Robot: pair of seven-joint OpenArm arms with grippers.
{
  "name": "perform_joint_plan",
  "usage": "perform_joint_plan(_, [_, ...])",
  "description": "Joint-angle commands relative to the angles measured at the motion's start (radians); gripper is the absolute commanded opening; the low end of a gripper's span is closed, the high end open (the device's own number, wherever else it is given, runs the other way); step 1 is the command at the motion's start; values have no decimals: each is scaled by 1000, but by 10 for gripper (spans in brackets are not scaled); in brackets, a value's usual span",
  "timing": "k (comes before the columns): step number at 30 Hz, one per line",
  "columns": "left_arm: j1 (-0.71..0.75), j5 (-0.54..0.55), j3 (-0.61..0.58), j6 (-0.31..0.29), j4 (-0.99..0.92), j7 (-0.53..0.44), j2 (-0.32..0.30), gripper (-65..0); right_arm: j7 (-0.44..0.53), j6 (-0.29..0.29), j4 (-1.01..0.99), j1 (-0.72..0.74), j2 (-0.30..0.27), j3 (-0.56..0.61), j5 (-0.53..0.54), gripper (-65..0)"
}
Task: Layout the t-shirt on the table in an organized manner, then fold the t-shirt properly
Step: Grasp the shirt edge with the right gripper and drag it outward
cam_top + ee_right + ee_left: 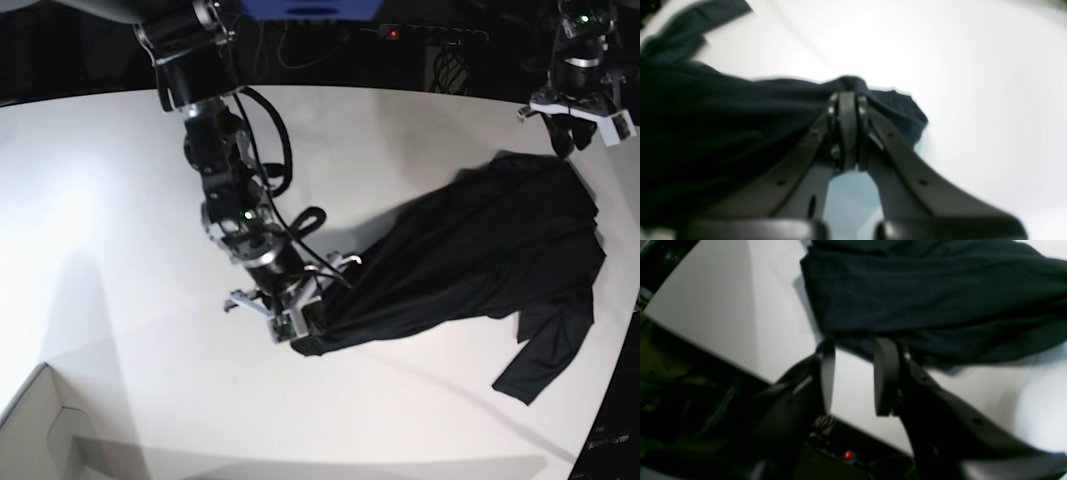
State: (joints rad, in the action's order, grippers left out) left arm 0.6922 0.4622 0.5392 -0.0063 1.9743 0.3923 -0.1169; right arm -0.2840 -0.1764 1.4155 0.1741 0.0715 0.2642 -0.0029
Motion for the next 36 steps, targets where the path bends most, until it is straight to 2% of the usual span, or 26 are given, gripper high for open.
perform_joint_plan(1, [7,-1,8,1,20,-23,-8,-455,15,2,66,-17,-5,-3,5,-650])
perform_joint_plan(6, [-2,-1,8,1,27,-33,-8,-455,-16,2,259,-199,-68,-4,7,-650])
perform_joint_plan(12, [-12,0,17,1,43,-34,-8,-455,-14,2,298,-307,-158,-35,8,-650])
perform_joint_plan(18, [-58,2,95,1,41,-26,0,-452,-14,2,298,-359,-160,-135,8,-650])
perform_joint_plan(26, [-157,2,111,1,27,-23,0,-259,-14,-1,333,-417,-163,-147,8,-650])
perform_joint_plan(32, [-184,0,58,1,26,-22,1,-251,-21,-2,503,-440,-163,-176,8,-650])
perform_joint_plan(36, [-184,-4,-6,1,-2,-23,1,-251,-21,-1,531,-428,-146,-224,8,-650])
